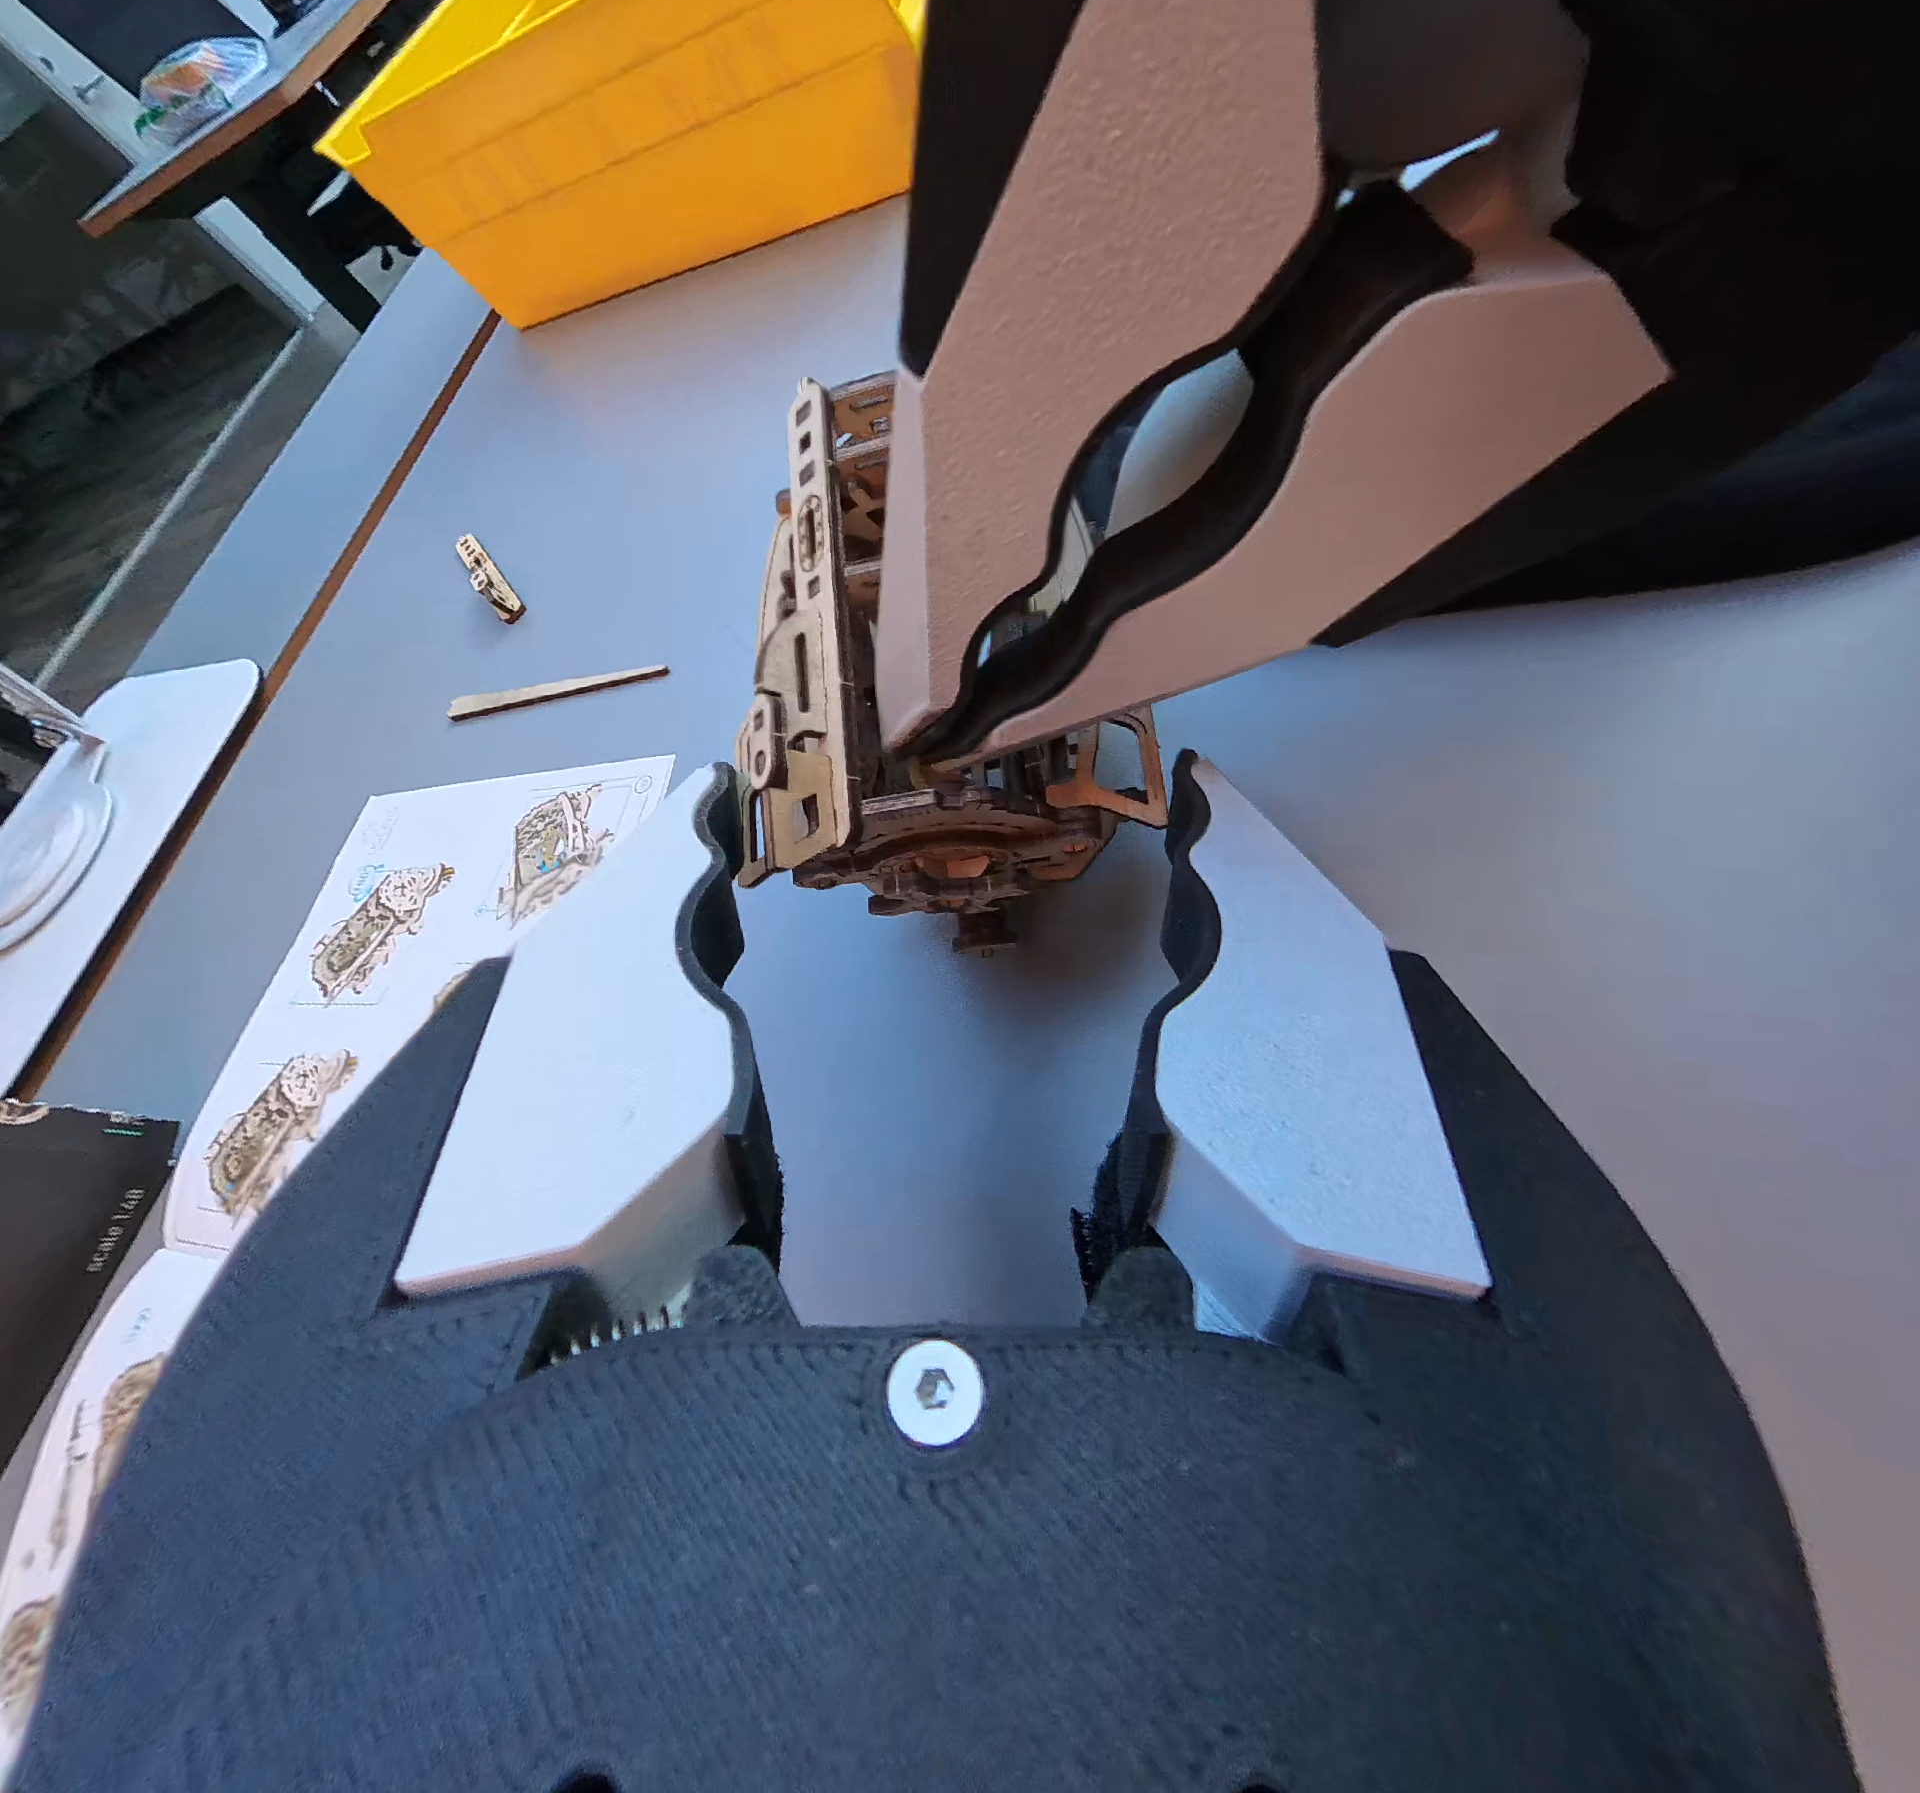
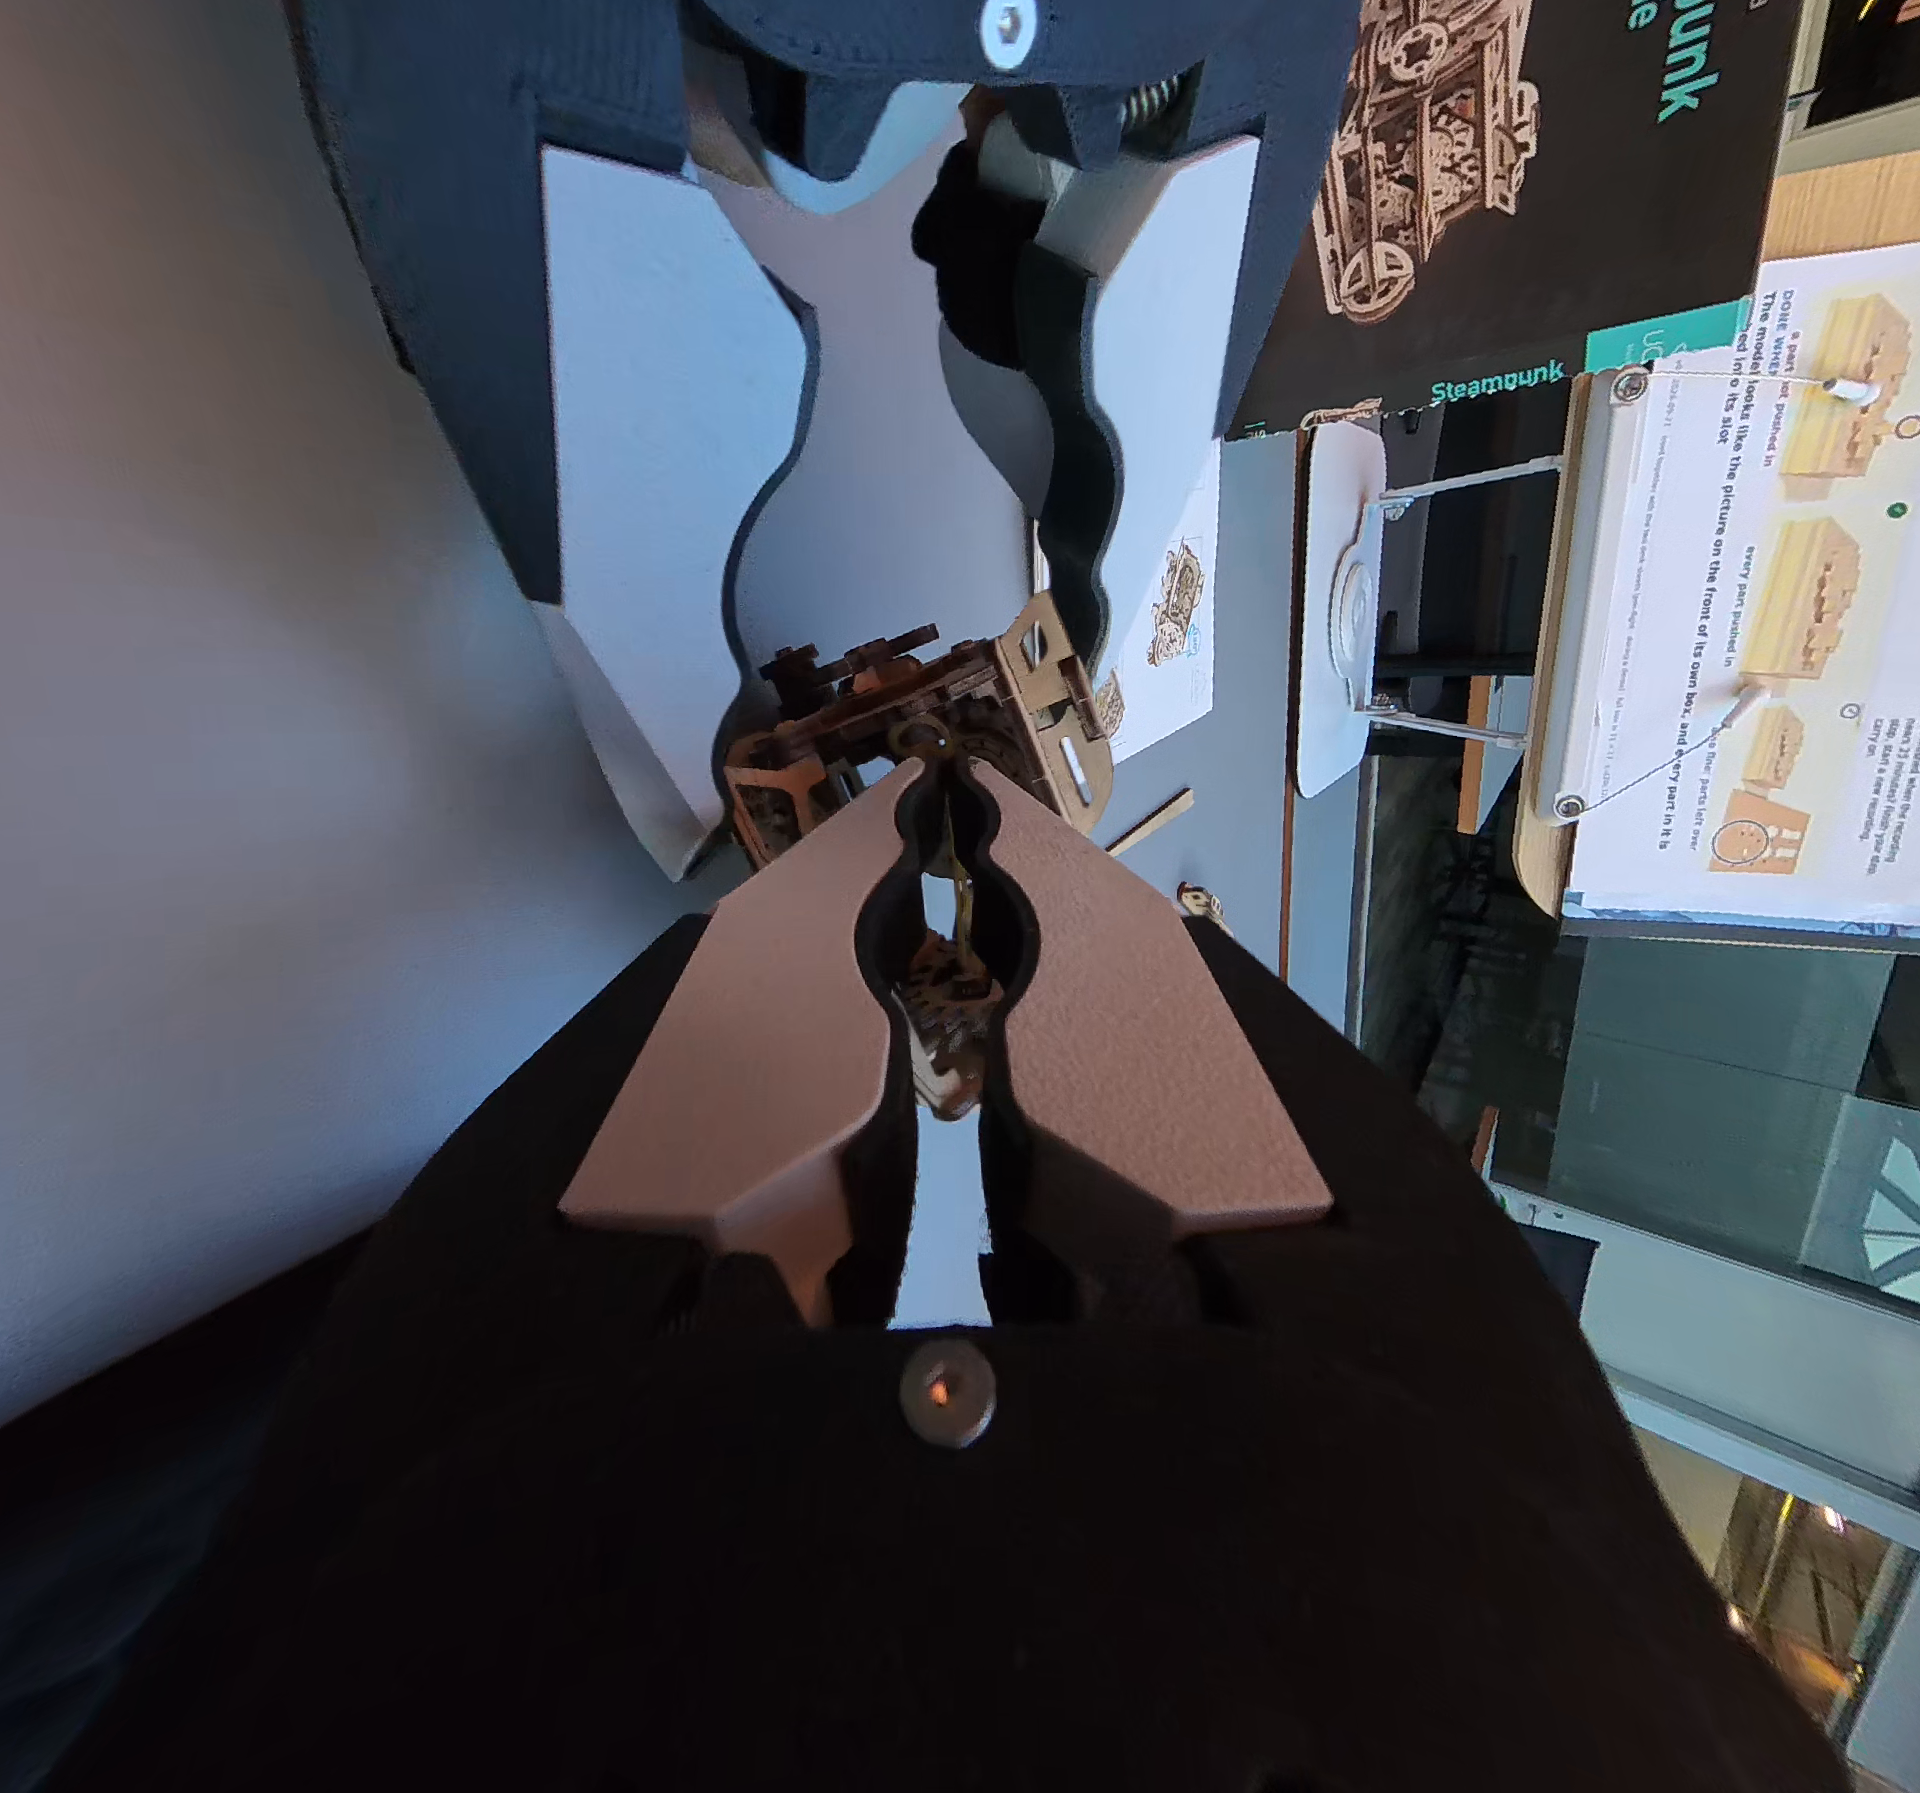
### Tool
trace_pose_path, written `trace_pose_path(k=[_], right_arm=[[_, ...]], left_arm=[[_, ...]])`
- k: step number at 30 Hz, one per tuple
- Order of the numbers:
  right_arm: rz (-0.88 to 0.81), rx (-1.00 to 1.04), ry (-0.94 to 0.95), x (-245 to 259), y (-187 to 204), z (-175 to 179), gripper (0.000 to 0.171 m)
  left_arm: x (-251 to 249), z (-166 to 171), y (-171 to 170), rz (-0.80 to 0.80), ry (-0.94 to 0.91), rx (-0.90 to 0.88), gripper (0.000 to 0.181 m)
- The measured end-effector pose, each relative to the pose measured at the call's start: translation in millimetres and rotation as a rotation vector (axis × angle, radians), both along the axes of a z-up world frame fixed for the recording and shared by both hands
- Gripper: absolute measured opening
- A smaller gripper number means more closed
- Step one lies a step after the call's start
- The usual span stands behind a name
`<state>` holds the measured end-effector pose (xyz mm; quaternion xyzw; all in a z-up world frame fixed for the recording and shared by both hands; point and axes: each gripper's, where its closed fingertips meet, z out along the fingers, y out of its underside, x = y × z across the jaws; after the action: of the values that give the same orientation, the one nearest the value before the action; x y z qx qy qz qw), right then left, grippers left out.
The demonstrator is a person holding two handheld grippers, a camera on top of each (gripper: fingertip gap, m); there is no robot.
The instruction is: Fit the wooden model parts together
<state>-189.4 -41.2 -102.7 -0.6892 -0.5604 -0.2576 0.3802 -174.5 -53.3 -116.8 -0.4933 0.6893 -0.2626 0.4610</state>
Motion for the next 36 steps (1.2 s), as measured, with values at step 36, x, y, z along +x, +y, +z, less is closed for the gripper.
trace_pose_path(k=[36], right_arm=[[0.036,0.079,-0.093,0,0,8,0.0]], left_arm=[[4,-7,-1,0.01,0.006,-0.072,0.08]])
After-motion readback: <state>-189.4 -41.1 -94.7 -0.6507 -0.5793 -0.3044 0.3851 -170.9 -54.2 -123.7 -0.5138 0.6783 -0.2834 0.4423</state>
